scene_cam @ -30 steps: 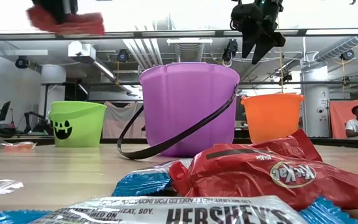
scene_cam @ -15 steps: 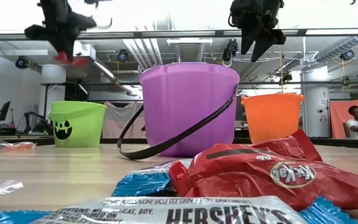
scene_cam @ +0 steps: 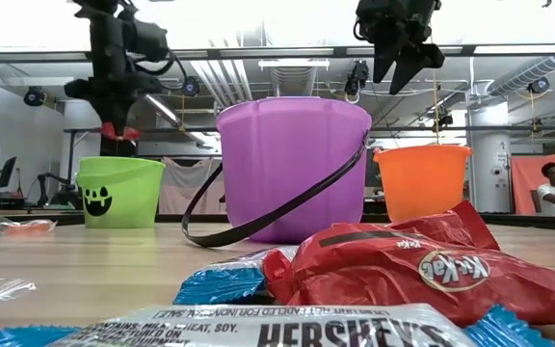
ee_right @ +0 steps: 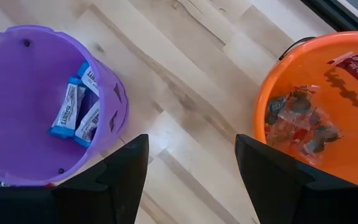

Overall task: Sort candy by brand, put in halloween buckets
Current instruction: Put the red chocolate into the green bucket, then put the orange gummy into the orange bucket

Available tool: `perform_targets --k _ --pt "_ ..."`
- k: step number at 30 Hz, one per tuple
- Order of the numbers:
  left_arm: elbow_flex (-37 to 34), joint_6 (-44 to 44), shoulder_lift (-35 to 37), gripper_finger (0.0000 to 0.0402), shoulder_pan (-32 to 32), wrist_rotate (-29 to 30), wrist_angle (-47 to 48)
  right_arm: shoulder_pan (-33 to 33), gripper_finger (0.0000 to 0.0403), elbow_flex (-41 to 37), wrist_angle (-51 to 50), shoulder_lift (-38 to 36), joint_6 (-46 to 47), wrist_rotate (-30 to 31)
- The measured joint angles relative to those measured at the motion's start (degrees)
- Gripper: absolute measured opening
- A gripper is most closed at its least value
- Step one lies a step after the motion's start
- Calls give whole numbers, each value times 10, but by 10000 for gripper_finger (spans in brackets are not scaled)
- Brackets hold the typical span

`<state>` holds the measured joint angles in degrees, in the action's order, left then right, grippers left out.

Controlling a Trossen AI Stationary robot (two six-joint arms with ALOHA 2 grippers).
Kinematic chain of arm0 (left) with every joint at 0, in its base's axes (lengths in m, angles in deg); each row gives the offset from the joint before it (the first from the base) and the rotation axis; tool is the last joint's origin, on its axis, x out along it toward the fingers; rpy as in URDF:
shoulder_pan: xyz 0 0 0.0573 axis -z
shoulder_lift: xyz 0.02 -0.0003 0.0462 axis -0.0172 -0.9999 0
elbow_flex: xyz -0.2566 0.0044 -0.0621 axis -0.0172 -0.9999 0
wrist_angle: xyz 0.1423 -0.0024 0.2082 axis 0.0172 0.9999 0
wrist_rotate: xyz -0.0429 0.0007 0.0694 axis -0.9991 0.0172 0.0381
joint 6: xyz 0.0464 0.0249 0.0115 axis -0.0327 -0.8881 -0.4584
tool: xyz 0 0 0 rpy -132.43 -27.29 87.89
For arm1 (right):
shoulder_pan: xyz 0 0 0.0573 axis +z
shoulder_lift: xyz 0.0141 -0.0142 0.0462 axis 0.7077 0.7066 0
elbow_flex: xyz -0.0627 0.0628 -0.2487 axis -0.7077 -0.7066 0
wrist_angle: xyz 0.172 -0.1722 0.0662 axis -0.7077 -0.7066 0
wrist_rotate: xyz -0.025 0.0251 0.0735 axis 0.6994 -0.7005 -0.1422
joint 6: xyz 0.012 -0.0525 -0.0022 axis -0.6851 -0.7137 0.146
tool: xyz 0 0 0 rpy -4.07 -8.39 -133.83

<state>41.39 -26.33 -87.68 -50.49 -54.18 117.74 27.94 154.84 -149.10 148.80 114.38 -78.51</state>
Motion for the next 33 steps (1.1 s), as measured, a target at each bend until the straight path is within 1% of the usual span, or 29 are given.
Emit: perform_targets --k 4,7,8,11,12,14,18,21,22,24,27,30,33 --pt "0 -2 -14 93 1 0 0 0 233 0 0 0 -1 0" --pt "0 -1 -11 130 2 -3 6 0 233 0 0 0 -2 0" --pt "0 8 -5 140 6 -10 12 0 233 0 0 0 -4 0" --pt "0 76 28 161 32 -69 54 0 233 0 -1 0 -11 0" --pt "0 106 47 164 53 -77 61 0 233 0 -1 0 -12 0" --pt "0 183 85 167 115 -74 72 0 233 0 0 0 -14 0" --pt "-3 348 137 163 274 -60 83 0 233 0 1 0 -22 0" --pt "-25 463 146 156 401 -24 95 0 233 0 7 0 -26 1" --pt "-40 494 145 154 434 -15 93 0 233 0 9 0 -27 1" --pt "-74 537 138 154 475 -13 97 0 233 -1 15 0 -30 1" --pt "-130 524 120 153 495 -38 84 0 233 -1 26 0 -31 1" --pt "-181 429 96 153 496 -63 62 0 233 -3 37 0 -32 1" --pt "-216 357 72 153 476 -68 38 0 233 -3 37 2 -33 1"
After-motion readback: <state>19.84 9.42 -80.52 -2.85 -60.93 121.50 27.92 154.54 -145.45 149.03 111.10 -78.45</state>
